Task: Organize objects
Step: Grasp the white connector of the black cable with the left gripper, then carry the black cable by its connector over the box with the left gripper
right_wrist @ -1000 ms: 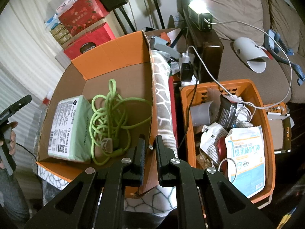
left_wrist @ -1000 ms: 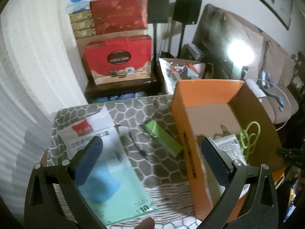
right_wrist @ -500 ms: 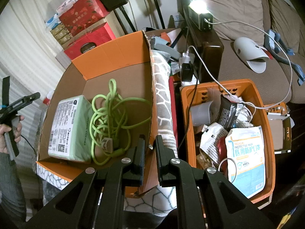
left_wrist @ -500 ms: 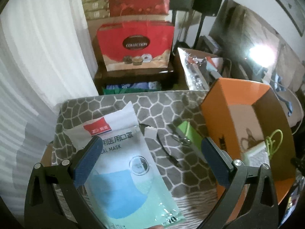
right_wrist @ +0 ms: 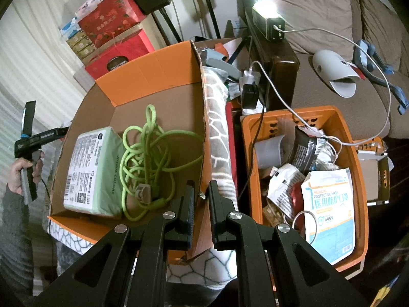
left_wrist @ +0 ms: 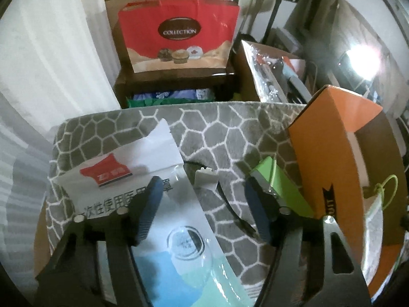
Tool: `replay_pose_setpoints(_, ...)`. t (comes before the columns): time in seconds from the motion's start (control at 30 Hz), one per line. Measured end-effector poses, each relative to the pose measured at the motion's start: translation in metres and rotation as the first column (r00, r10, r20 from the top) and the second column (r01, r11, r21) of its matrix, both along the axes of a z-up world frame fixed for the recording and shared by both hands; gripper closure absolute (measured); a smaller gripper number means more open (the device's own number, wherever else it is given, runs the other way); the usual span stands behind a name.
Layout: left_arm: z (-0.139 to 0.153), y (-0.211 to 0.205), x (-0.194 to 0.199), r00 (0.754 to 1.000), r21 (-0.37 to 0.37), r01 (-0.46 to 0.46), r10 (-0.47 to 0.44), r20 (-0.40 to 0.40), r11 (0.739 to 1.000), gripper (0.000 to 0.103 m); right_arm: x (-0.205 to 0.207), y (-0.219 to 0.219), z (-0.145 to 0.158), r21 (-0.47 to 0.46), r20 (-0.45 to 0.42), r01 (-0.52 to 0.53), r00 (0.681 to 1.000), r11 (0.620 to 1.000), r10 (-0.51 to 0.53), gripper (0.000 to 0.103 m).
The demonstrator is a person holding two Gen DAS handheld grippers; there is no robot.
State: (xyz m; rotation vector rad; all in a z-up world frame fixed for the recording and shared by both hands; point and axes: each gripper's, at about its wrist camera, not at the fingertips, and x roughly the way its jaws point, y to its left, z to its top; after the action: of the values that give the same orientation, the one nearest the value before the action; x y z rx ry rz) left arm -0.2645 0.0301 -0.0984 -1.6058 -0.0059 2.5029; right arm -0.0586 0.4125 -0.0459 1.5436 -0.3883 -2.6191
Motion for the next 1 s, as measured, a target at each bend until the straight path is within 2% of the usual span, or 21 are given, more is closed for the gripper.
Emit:
replay_pose_setpoints(0.43,-0.021,0.007,-0.018,1.000,-0.001,0.004,-0.004,0.031,1.000,0.068,0.001,0.001,-0.001,-0.001,0.000,0.002,1.000,1.000,-0.002,0.094)
replay_pose_setpoints(0.5,-0.023,0.008,-0.018,1.000,-0.012,0.008,-0.008,0.030,1.000,0.082,0.001,0.001,-0.001,-0.001,0.001,0.002,1.000,1.000,-0.002,0.094)
replay_pose_setpoints(0.77,-0.018,0.009,-0.012,1.000,0.018,0.010,-0.011,0.025,1.000,0.082,0.001,0.001,-0.002,0.001,0.000,0.002,1.000,1.000,-0.002,0.094)
replay_pose_setpoints(1.0,0.016,0.016,0.005,0.999,0.060,0.047,-0.045,-0.030,0.997,0.082,0.001,0.001,-0.002,0.000,0.000,0.002,1.000,1.000,-0.002,0.094)
